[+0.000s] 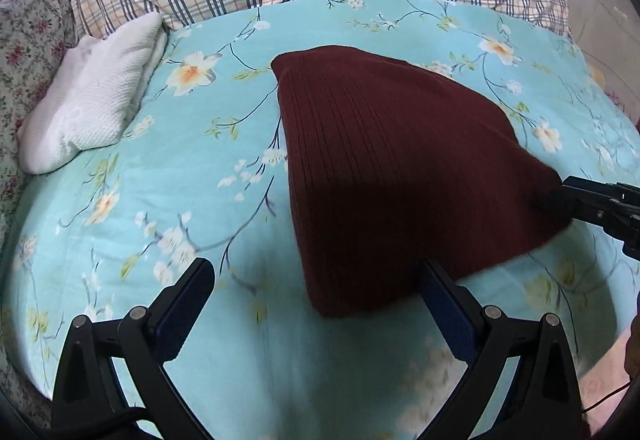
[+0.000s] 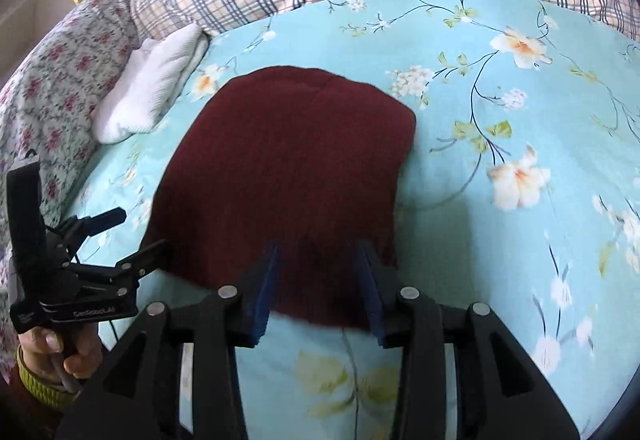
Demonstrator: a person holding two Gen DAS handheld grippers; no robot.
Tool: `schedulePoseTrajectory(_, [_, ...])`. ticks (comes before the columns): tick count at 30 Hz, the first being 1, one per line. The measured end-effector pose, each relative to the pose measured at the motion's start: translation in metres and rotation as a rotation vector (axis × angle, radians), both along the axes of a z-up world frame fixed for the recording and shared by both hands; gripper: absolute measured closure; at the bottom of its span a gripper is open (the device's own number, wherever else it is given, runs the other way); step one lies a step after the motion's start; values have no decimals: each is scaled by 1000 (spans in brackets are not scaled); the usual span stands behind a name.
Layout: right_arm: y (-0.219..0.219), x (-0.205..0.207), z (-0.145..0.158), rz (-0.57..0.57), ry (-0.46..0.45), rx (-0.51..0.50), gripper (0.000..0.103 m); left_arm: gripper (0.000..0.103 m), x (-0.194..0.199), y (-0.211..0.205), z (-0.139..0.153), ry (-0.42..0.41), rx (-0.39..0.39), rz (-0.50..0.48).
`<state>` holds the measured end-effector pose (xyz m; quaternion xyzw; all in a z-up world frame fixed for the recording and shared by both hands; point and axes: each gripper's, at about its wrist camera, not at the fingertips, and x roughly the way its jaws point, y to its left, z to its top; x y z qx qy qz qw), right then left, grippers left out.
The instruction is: Fold large clothes
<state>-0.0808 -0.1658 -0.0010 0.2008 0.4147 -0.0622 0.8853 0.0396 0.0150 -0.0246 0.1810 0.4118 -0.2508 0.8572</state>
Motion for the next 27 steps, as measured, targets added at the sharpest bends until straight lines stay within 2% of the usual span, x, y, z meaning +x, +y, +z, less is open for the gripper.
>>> schedulePoseTrajectory(3, [12, -13, 3, 13, -2, -10, 59, 1, -17, 8, 0, -6, 8, 0])
schedulePoseTrajectory(5, [19, -23, 2, 21, 1, -18, 47, 1, -26, 12, -1, -10, 16, -2])
schedulePoseTrajectory(9, [30, -38, 0, 33, 11, -47, 43, 1, -44, 22, -6, -10, 24, 0])
schedulePoseTrajectory(13, [41, -54, -2, 40, 15, -69, 30, 1, -59, 34, -12, -5, 31, 4])
schedulePoseTrajectory(17, [51, -68, -5, 49, 26, -92, 25, 1, -68, 47, -16, 9, 17, 0])
schedulePoseTrajectory(20, [56, -76, -6, 56, 34, -113, 24, 2, -69, 56, -15, 14, 14, -5])
schedulePoseTrajectory(27, [59, -81, 11, 74, 24, -150, 21, 1, -71, 61, 15, -46, 44, 6])
